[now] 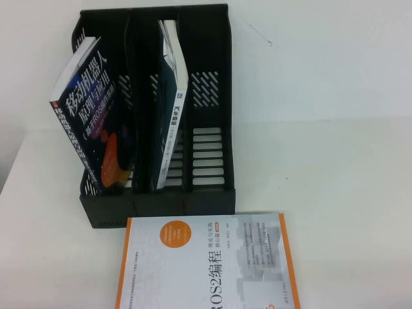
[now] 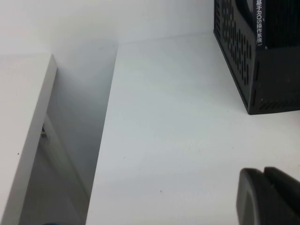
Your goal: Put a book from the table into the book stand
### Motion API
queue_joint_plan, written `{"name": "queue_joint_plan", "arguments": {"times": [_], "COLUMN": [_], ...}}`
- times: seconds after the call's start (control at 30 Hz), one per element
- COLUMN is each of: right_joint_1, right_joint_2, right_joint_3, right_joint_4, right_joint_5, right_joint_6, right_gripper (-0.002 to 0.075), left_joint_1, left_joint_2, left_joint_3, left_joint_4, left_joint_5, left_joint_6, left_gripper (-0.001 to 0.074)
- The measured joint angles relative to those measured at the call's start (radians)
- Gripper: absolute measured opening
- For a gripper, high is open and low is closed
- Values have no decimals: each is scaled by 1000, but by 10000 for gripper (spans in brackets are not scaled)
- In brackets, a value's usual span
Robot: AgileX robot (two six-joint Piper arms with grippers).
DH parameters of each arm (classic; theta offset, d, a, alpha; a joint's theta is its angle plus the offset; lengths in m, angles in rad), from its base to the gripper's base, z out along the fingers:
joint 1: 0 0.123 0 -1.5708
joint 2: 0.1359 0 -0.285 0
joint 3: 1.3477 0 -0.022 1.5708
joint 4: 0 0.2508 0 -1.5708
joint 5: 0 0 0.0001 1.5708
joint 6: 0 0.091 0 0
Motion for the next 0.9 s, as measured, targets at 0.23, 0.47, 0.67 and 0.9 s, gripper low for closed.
{"name": "queue_joint_plan", "arguments": {"times": [0.23,0.47,0.67,0.9], "right_joint_1": [0,0,0,0], "right_joint_2": [0,0,0,0], "right_joint_3": [0,0,0,2], "right_joint_4": [0,0,0,0], "right_joint_5": [0,0,-10,-151], "right_joint_6": [0,0,0,0], "right_gripper": [-1,-1,-1,-1], "left_joint_1": [0,0,0,0], "left_joint_2": [0,0,0,0], "left_joint_3": [0,6,6,6], "left_joint_4": [0,0,0,0], "left_joint_5": [-23,-97,-141,-280], "left_joint_6": [0,0,0,0], "left_gripper": [-2,-2,-2,-2]}}
